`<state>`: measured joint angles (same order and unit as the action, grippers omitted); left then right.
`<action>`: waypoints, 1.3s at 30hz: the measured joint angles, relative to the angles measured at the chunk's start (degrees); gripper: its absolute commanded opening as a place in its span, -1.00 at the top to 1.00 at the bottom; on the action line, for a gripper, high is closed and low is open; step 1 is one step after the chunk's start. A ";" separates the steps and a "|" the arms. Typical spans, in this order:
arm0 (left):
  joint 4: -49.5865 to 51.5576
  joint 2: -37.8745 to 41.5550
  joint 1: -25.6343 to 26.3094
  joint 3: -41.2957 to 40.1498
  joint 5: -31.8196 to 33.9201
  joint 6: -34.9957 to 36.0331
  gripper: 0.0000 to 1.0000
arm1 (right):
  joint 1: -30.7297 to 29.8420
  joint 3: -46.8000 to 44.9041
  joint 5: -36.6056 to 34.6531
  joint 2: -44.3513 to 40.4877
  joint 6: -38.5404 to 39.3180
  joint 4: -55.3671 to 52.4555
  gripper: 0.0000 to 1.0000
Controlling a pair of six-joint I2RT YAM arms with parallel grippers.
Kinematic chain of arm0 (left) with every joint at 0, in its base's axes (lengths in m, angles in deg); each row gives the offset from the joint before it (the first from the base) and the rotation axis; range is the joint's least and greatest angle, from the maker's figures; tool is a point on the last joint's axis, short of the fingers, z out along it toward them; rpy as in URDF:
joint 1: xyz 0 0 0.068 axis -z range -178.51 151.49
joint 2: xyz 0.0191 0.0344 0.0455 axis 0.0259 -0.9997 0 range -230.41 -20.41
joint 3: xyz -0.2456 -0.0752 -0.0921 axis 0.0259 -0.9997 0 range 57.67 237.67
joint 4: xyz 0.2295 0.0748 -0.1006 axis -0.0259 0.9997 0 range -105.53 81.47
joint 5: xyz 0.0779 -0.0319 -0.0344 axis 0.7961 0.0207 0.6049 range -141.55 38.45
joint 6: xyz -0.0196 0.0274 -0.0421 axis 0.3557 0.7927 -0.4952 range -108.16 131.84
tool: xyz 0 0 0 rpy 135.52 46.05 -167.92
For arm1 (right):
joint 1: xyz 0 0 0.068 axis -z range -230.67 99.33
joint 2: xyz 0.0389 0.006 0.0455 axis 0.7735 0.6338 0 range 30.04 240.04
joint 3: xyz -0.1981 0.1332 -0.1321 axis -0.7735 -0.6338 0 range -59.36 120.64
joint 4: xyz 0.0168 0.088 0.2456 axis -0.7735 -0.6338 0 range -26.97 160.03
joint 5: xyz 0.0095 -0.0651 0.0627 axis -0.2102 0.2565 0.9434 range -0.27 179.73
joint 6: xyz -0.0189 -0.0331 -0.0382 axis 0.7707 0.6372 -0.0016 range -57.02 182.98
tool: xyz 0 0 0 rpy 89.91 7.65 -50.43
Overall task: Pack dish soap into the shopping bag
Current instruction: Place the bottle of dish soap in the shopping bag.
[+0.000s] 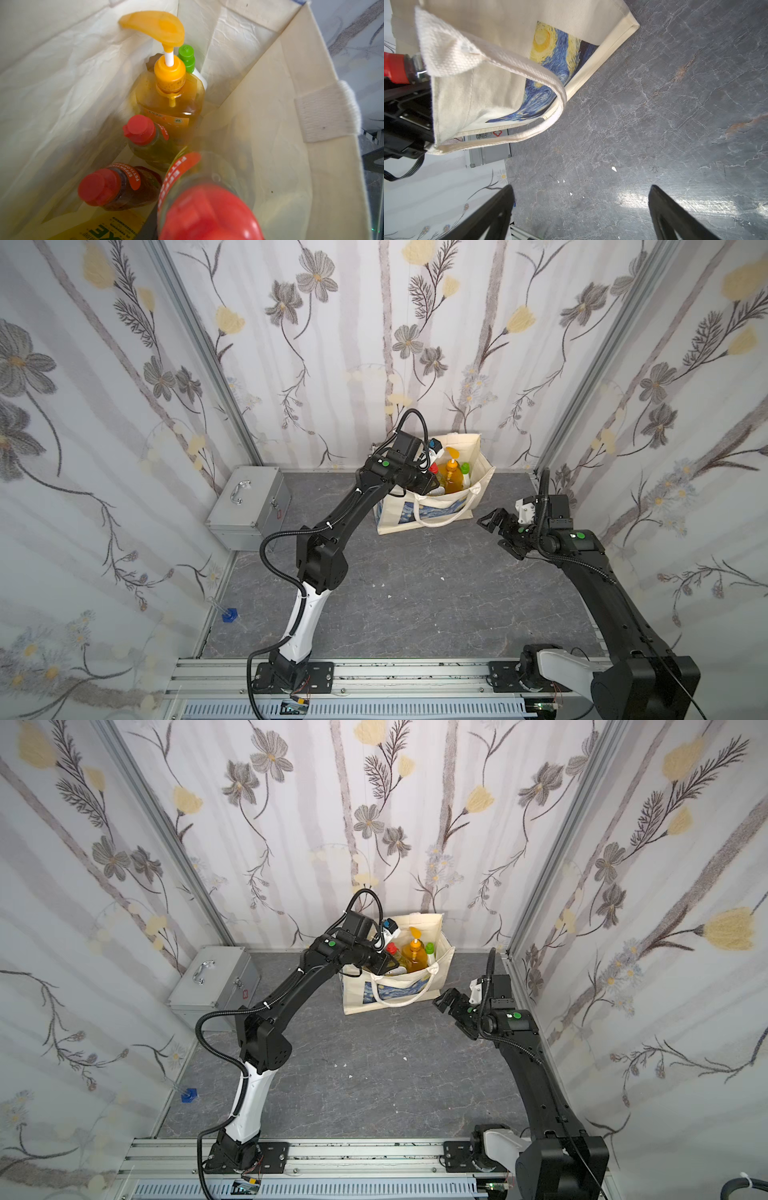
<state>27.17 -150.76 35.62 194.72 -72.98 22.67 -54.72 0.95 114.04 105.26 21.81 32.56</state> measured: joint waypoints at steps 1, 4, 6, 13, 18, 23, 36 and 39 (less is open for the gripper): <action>-0.02 -0.79 -0.39 0.35 -0.11 0.20 0.70 | 0.00 -0.02 -0.02 -0.17 -0.31 0.00 -0.99; -0.15 -2.01 -1.49 0.98 -0.90 0.33 0.69 | 0.02 -0.02 0.00 -0.39 -1.27 0.00 -1.00; -0.33 -2.03 -2.12 1.01 -1.70 0.33 0.69 | 0.04 0.00 0.02 -0.11 -1.29 0.00 -1.00; -2.49 -2.03 -3.48 -0.83 -4.55 0.52 0.69 | 0.04 0.57 0.48 2.56 -2.51 0.37 -0.99; -2.49 -2.03 -3.04 -1.77 -4.59 0.92 0.68 | 0.04 0.87 1.18 3.39 -2.69 0.79 -1.00; -2.43 -2.05 -2.34 -2.34 -4.17 1.33 0.63 | 0.04 0.11 1.51 2.91 -2.69 1.33 -1.00; -1.73 -3.26 -0.59 -2.67 0.44 4.04 0.40 | 1.55 -3.10 2.99 -0.02 -0.98 1.27 -0.99; -1.25 -3.28 -0.59 -2.36 1.27 4.26 0.34 | 2.27 -3.87 3.21 -0.72 -0.55 1.18 -1.00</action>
<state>25.93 -154.04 35.03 192.36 -71.71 26.94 -52.45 -2.91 117.26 104.54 21.27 33.74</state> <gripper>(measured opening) 0.361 0.997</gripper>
